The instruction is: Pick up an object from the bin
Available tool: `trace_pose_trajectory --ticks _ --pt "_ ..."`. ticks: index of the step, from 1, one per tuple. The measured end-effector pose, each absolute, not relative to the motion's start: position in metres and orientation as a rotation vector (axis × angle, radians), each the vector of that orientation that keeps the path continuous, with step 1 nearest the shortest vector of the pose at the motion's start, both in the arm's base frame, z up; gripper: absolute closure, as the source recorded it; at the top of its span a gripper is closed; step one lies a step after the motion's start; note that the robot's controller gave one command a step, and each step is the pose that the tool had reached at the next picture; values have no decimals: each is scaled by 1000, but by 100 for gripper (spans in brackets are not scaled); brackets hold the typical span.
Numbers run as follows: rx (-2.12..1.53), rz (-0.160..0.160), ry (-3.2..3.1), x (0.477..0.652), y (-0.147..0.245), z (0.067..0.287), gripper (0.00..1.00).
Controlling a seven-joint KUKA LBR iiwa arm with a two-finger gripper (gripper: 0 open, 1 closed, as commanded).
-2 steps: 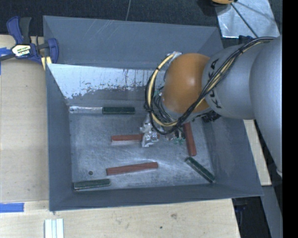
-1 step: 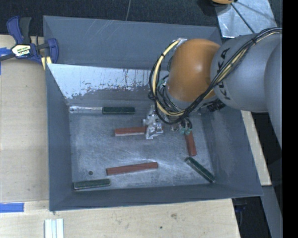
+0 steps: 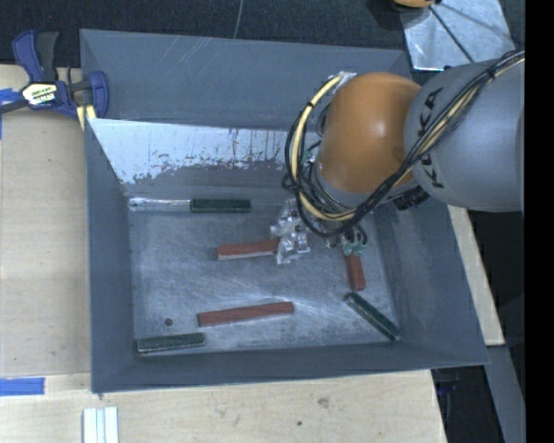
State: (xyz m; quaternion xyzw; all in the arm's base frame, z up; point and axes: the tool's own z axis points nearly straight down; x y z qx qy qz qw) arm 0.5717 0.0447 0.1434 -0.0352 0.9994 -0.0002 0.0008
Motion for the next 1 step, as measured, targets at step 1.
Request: trace_pose_trajectory --ticks 1 --pt "-94 0 3137 569 44 148 100"
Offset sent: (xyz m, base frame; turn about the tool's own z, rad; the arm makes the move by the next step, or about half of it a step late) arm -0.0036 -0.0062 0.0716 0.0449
